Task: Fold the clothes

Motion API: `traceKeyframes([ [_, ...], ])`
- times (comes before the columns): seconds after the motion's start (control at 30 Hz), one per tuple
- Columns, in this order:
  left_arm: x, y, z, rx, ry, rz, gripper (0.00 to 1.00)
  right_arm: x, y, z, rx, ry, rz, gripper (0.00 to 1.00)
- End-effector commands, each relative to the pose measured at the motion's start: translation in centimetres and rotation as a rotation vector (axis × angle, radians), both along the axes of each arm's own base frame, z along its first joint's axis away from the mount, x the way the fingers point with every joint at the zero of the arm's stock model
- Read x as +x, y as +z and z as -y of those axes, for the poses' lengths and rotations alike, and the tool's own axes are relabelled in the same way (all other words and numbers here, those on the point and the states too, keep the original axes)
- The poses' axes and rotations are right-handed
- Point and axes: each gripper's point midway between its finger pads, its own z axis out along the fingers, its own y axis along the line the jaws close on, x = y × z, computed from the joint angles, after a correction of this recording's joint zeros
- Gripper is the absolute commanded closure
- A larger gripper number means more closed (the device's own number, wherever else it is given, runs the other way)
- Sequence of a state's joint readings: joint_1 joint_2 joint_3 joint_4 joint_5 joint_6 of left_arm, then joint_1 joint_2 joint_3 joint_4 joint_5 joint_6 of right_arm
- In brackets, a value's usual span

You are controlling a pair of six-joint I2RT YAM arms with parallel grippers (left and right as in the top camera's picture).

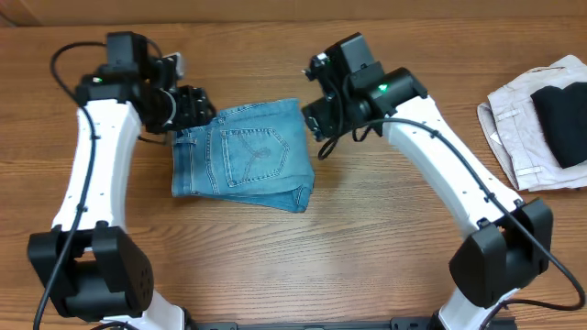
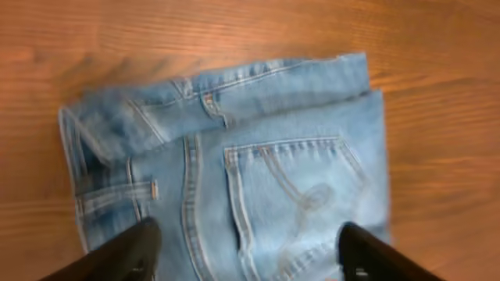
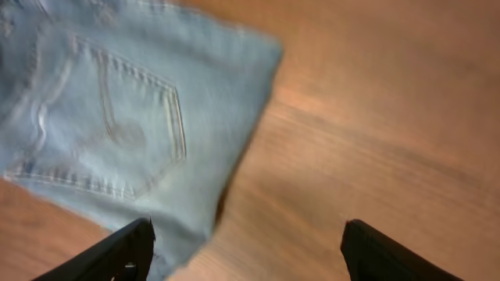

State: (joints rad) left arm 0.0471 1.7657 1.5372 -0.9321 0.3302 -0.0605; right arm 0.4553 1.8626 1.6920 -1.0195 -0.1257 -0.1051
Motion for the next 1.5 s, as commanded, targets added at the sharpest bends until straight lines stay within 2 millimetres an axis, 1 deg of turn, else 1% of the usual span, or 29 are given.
traceKeyframes([
  [0.0, 1.5, -1.3, -1.2, 0.157, -0.075, 0.082, 0.19, -2.9, 0.0, -2.4, 0.157, 0.077, -0.143, 0.23],
  [0.07, 2.9, -1.2, -1.3, 0.16, -0.069, 0.128, 0.2, -4.6, -0.1, -3.5, 0.219, 0.097, -0.222, 0.23],
  [0.1, 3.6, -1.2, -1.3, 0.156, -0.068, 0.152, 0.21, -5.0, -0.3, -3.8, 0.231, 0.087, -0.248, 0.23],
  [0.17, 4.8, -1.5, -1.3, 0.154, -0.066, 0.184, 0.25, -5.9, -1.3, -4.2, 0.236, 0.037, -0.299, 0.23],
  [0.23, 6.1, -2.1, -1.3, 0.156, -0.066, 0.206, 0.25, -6.7, -2.4, -5.1, 0.238, 0.021, -0.327, 0.23],
  [0.3, 7.0, -2.9, -1.4, 0.156, -0.066, 0.207, 0.25, -7.2, -3.4, -6.0, 0.245, 0.006, -0.34, 0.23],
  [0.43, 8.7, -5.3, -1.5, 0.155, -0.068, 0.173, 0.24, -7.9, -5.4, -7.3, 0.279, -0.058, -0.369, 0.22],
  [0.5, 9.3, -6.9, -1.4, 0.149, -0.071, 0.147, 0.24, -8.5, -6.3, -8.2, 0.309, -0.047, -0.381, 0.22],
  [0.57, 9.6, -8.7, -1.4, 0.145, -0.074, 0.106, 0.24, -9.1, -7.5, -8.7, 0.322, -0.052, -0.393, 0.22],
  [0.63, 9.4, -10.6, -1.4, 0.141, -0.077, 0.053, 0.24, -9.6, -8.7, -8.9, 0.326, -0.062, -0.402, 0.21],
  [0.73, 7.9, -13.1, -1.4, 0.136, -0.085, -0.043, 0.24, -9.7, -10.1, -8.8, 0.334, -0.068, -0.392, 0.2],
  [0.83, 5.8, -14.9, -1.6, 0.144, -0.1, -0.148, 0.24, -9.6, -11.1, -8.3, 0.339, -0.079, -0.383, 0.19],
  [0.9, 4.2, -15.8, -1.9, 0.158, -0.1, -0.22, 0.25, -9.3, -11.7, -7.5, 0.322, -0.101, -0.377, 0.19],
  [0.97, 2.7, -16.2, -1.8, 0.152, -0.105, -0.287, 0.29, -9.0, -12.2, -7.1, 0.311, -0.118, -0.38, 0.19],
  [1.07, 0.1, -16.4, -1.5, 0.126, -0.095, -0.397, 0.35, -8.1, -13.1, -6.2, 0.299, -0.146, -0.372, 0.17],
  [1.17, -2.8, -16.0, -0.8, 0.082, -0.095, -0.522, 0.35, -5.9, -14.2, -4.5, 0.265, -0.189, -0.312, 0.17],
  [1.23, -4.8, -15.5, -0.1, 0.038, -0.104, -0.604, 0.36, -3.8, -14.3, -3.3, 0.255, -0.187, -0.233, 0.17],
  [1.33, -7.1, -14.4, 1.3, -0.05, -0.116, -0.703, 0.35, -0.6, -13.3, -2.1, 0.277, -0.165, -0.109, 0.18],
  [1.4, -7.9, -13.6, 2.3, -0.118, -0.157, -0.725, 0.32, 1.2, -12.5, -1.4, 0.299, -0.174, -0.052, 0.18],
  [1.47, -8.3, -13.0, 3.2, -0.174, -0.193, -0.727, 0.29, 2.3, -11.8, -0.8, 0.311, -0.191, -0.027, 0.18],
])
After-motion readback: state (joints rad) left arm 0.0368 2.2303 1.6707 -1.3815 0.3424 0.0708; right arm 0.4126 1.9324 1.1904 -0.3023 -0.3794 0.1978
